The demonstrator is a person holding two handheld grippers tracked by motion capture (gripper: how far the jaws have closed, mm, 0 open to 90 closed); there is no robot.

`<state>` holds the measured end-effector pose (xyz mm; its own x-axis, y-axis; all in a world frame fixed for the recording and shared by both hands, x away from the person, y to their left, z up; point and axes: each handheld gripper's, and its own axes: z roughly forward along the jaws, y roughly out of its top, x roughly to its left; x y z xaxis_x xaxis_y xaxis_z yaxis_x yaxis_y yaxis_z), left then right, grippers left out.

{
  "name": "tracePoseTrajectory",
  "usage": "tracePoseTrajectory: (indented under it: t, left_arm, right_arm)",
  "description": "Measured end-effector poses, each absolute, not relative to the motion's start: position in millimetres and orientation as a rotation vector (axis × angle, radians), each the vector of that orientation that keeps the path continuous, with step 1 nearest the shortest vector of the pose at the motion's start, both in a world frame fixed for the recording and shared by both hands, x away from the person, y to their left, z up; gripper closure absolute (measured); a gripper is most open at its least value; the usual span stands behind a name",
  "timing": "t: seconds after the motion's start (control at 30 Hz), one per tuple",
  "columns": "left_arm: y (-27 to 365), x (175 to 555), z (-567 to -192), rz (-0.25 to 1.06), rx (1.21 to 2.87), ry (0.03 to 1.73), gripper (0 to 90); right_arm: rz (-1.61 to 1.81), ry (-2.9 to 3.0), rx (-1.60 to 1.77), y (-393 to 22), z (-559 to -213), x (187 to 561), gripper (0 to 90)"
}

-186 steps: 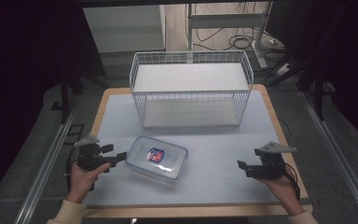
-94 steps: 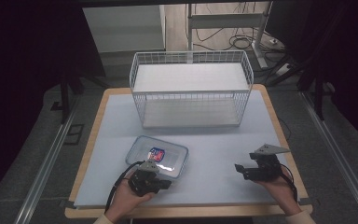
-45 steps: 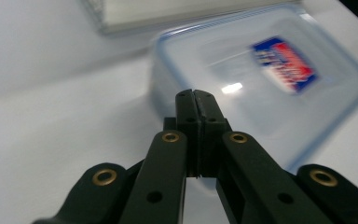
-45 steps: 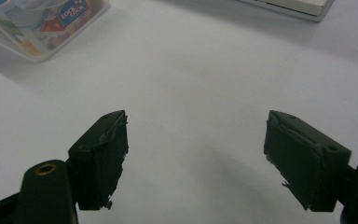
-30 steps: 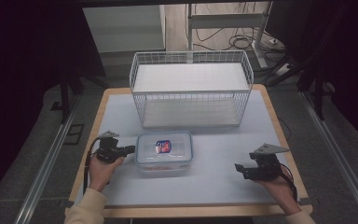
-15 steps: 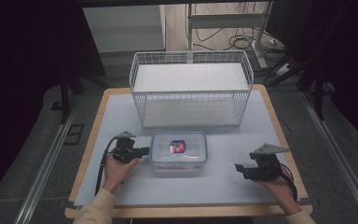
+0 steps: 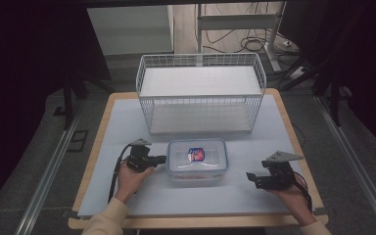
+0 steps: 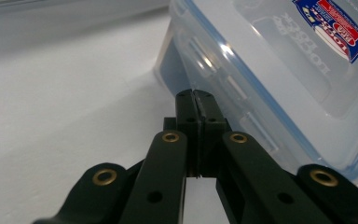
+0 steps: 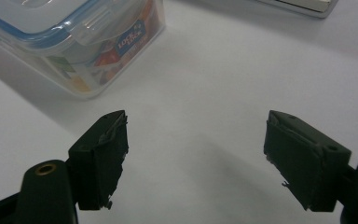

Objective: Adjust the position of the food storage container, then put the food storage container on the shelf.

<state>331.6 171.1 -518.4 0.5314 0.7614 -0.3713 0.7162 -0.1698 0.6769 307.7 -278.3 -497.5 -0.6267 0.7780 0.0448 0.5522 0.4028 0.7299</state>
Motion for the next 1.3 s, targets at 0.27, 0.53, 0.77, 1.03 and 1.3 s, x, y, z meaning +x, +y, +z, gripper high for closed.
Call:
tracePoseTrajectory:
  t: [0.27,0.53,0.77,1.03,1.3]
  left_arm:
    - [193.6,312.8,-509.5,0.087,1.854,1.206,88.7]
    - [198.8,303.8,-505.7,0.125,1.842,1.215,71.3]
    - [204.1,303.9,-500.5,0.127,1.791,1.255,26.3]
    - [208.6,304.9,-497.9,0.057,1.746,1.246,16.1]
    - [203.8,307.1,-498.6,0.016,1.748,1.233,15.6]
  right_arm:
    - [1.063,2.354,1.165,-278.9,-497.8,308.3,22.0]
    - [1.054,2.370,1.156,-277.1,-501.4,309.8,21.9]
    - [1.075,2.365,1.156,-278.6,-500.7,310.0,21.8]
    - [1.155,2.363,1.128,-277.7,-497.5,308.2,19.2]
    - [1.291,2.403,1.126,-272.2,-494.2,310.5,15.8]
